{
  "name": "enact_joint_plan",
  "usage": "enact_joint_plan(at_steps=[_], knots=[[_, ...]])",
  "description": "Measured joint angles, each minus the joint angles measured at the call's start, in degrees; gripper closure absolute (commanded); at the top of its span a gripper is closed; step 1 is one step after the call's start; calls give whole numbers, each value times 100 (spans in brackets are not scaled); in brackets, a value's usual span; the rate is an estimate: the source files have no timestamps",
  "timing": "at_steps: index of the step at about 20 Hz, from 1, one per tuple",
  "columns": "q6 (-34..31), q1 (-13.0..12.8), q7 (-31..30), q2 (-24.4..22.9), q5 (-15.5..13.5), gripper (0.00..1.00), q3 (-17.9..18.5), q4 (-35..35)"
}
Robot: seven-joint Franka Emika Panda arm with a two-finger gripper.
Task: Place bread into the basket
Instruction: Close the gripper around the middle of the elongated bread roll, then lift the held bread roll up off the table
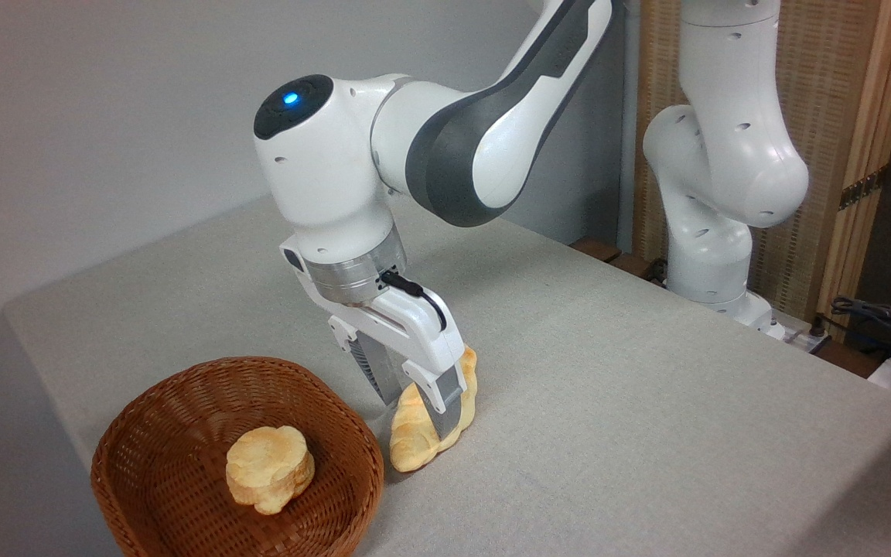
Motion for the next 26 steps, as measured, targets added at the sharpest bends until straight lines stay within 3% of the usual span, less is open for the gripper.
enact_joint_plan(at_steps=[8, 10, 11, 21, 26], knots=[[-3, -3, 93, 3, 12, 67, -3, 0], [-5, -5, 165, 3, 12, 83, -4, 0], [-6, -5, 193, 3, 12, 84, -4, 0], [-29, -18, 222, -35, 12, 82, -8, 2], [-360, -26, 312, -127, 12, 81, -84, 26]])
